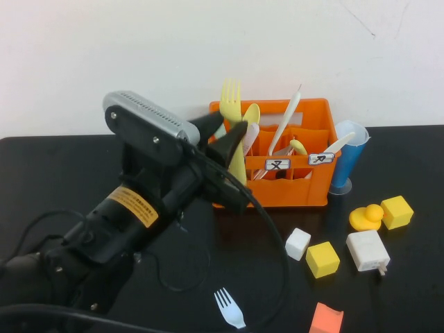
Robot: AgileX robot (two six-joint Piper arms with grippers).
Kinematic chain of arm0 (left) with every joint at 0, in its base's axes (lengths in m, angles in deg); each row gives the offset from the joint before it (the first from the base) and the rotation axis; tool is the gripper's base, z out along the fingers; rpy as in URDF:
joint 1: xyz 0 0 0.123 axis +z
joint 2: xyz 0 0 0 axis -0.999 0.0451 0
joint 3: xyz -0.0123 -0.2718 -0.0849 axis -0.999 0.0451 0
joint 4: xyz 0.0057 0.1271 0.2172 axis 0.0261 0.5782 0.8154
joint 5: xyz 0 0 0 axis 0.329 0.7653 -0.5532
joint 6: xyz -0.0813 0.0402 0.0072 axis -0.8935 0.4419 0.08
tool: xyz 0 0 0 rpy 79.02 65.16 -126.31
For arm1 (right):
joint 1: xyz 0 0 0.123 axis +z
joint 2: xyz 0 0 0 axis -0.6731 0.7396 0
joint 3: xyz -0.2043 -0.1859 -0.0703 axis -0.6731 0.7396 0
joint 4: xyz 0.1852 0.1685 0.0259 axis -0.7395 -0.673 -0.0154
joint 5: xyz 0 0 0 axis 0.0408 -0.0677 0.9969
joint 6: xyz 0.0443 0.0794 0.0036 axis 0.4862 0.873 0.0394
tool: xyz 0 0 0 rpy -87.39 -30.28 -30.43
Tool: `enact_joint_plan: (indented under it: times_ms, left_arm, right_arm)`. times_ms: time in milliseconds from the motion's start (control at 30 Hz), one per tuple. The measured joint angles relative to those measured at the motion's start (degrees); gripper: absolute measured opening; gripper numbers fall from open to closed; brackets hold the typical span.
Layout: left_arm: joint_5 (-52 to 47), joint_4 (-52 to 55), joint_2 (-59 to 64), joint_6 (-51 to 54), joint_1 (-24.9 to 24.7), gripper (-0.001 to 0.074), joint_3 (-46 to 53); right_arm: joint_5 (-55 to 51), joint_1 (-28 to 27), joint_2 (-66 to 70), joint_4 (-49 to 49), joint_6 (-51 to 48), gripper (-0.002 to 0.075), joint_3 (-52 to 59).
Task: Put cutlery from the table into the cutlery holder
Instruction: Place the fork on the box
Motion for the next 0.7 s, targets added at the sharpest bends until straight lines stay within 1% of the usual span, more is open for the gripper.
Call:
enact_joint_plan:
  times_ms: [100, 267, 467, 700]
  left_arm:
    - [5.58, -2.83, 2.60, 3.63, 0.00, 0.0201, -0.38]
    - [10.41, -6.65, 8.39, 6.42, 0.00, 0.0200, -4.50]
    - [12.03, -6.60, 15.78, 6.94, 0.83, 0.0199, -12.18]
    - [12.13, -4.52, 24.01, 5.00, 1.44, 0.0196, -20.59]
  right_arm:
    - [0.00, 0.00, 0.00, 0.00, 0.00, -0.0003, 0.00]
    - [0.00, 0.00, 0.00, 0.00, 0.00, -0.0003, 0.00]
    - [0.00, -0.03, 0.00, 0.00, 0.00, -0.0003, 0.00]
    - [0.00, -0.13, 0.00, 0.00, 0.00, -0.0003, 0.00]
